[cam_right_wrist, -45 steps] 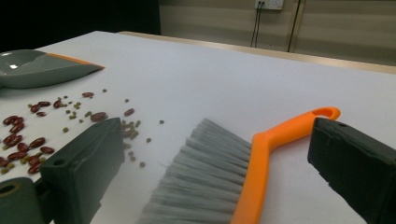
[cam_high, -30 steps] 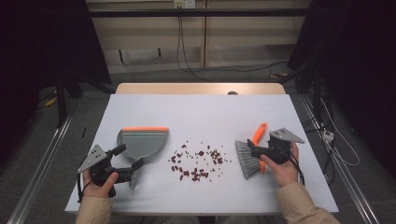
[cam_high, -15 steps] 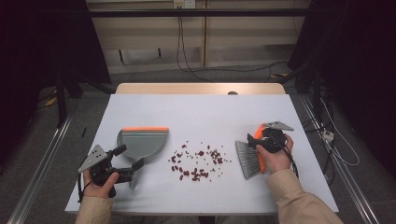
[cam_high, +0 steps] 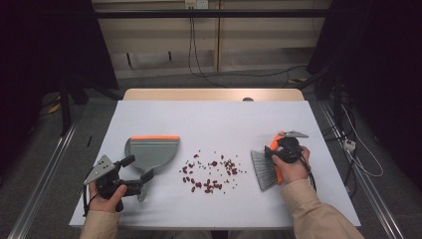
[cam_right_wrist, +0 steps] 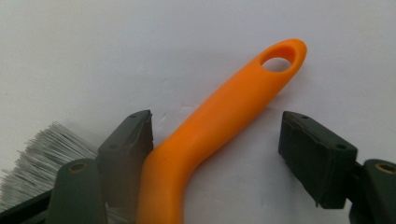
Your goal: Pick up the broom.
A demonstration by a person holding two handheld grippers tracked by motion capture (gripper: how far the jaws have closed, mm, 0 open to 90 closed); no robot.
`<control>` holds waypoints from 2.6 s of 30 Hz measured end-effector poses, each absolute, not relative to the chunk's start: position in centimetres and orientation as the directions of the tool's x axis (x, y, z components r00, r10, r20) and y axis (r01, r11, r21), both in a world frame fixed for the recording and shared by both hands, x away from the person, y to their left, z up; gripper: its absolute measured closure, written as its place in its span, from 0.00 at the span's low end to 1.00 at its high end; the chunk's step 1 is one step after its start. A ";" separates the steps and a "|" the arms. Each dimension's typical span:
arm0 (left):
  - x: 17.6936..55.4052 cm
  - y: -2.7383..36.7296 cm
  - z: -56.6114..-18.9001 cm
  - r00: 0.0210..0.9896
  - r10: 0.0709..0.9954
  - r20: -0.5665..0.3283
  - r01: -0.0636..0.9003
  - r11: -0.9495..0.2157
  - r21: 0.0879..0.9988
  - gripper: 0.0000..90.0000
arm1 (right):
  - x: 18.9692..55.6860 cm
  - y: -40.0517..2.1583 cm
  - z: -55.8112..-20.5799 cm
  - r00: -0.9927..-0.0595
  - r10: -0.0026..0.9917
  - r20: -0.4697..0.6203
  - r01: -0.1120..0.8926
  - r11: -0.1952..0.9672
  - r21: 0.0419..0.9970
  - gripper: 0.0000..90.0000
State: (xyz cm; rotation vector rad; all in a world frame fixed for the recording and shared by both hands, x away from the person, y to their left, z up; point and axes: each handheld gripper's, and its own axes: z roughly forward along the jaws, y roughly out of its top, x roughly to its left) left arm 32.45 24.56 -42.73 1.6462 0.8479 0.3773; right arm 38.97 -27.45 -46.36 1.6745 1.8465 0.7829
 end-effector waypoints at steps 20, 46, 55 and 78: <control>32.3 24.4 -42.7 0.686 0.702 -0.194 0.320 -0.051 0.946 0.05 | 39.0 -26.1 -45.2 -0.216 0.976 0.006 0.748 0.161 0.644 0.75; 32.4 24.1 -42.5 0.685 0.704 -0.189 0.320 -0.057 0.946 0.05 | 39.5 -25.9 -45.2 -0.180 0.983 0.022 0.779 0.129 0.614 0.75; 32.4 23.8 -42.4 0.692 0.699 -0.182 0.317 -0.068 0.946 0.05 | 39.5 -26.0 -45.3 -0.173 0.984 0.036 0.780 0.115 0.615 0.75; 32.3 23.3 -41.0 0.680 0.712 -0.175 0.282 -0.034 0.959 0.05 | 38.6 -27.3 -42.3 -0.249 0.955 0.158 0.685 0.059 0.726 0.79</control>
